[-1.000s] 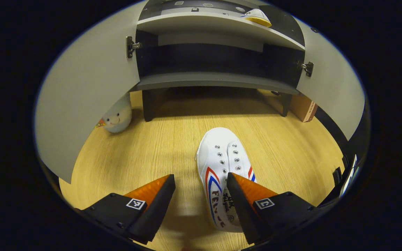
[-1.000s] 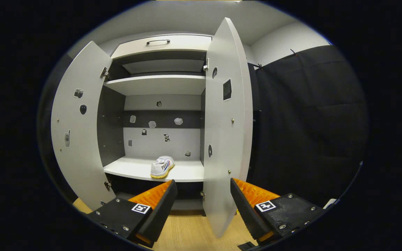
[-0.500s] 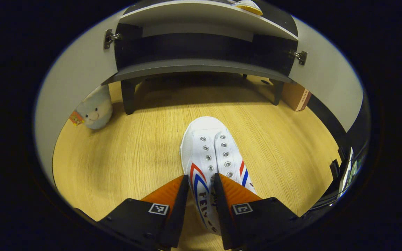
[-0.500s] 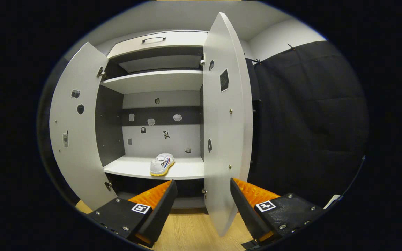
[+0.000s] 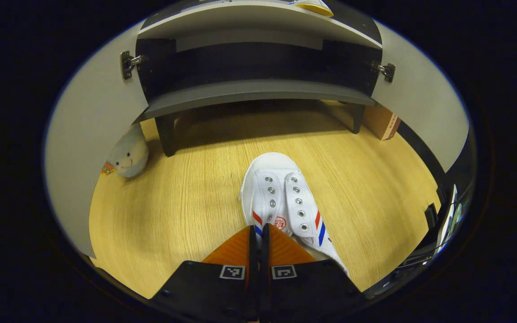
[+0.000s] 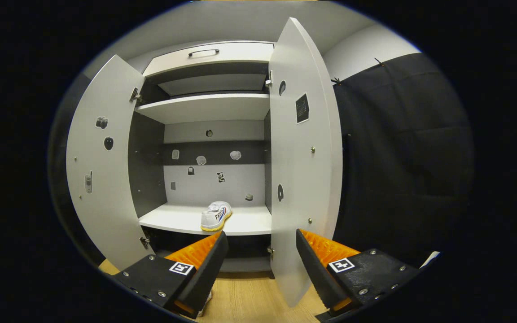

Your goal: Grab one shoe with the right hand and put it into the shoe cabinet, grab the other shoe with the left hand and put it into the shoe cabinet; then close the right door with the right hand and the left door with the left hand.

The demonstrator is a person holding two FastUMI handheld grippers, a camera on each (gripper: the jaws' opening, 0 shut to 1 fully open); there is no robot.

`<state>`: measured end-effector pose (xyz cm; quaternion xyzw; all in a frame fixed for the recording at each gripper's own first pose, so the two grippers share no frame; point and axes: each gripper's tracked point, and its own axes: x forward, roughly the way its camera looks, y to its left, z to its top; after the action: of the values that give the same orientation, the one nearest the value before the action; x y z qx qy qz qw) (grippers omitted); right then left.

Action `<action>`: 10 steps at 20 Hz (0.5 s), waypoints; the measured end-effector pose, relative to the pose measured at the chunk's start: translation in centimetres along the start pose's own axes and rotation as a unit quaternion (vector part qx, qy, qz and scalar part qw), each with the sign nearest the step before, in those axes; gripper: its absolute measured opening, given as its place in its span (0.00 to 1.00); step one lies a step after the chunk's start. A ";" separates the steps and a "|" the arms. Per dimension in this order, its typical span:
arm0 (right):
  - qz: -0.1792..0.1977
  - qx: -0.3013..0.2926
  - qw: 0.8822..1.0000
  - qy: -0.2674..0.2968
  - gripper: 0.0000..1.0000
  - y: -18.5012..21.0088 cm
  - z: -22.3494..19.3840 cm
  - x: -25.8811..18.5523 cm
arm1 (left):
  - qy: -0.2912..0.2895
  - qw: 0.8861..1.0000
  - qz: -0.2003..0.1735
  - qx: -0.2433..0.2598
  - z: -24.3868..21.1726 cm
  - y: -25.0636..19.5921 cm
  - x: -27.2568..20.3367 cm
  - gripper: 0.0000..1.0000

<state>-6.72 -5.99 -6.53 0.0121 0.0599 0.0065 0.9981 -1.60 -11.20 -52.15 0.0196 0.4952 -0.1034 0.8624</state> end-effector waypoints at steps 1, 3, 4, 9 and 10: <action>0.004 0.001 1.000 -0.002 0.93 0.4 0.1 0.2 | -0.003 1.000 -0.003 -0.003 1.1 0.3 -1.0 0.07; 0.013 0.002 1.000 -0.007 0.93 1.1 0.4 0.3 | -0.009 1.000 -0.005 -0.012 2.9 1.2 -2.6 0.07; 0.018 0.001 1.000 -0.010 0.93 1.6 0.6 0.4 | -0.012 1.000 -0.006 -0.014 4.0 1.9 -3.7 0.07; 0.039 -0.004 0.999 -0.022 0.93 3.3 1.2 0.9 | -0.038 0.999 -0.014 -0.023 8.6 3.8 -9.6 0.07; 0.043 -0.003 0.999 -0.023 0.93 3.6 1.2 0.9 | -0.048 0.998 -0.016 -0.025 10.0 4.3 -11.1 0.07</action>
<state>-5.70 -2.41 -5.34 0.0120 0.0364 0.0494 0.9980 2.33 -6.57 -37.85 -0.0147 0.4560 -0.1061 0.8835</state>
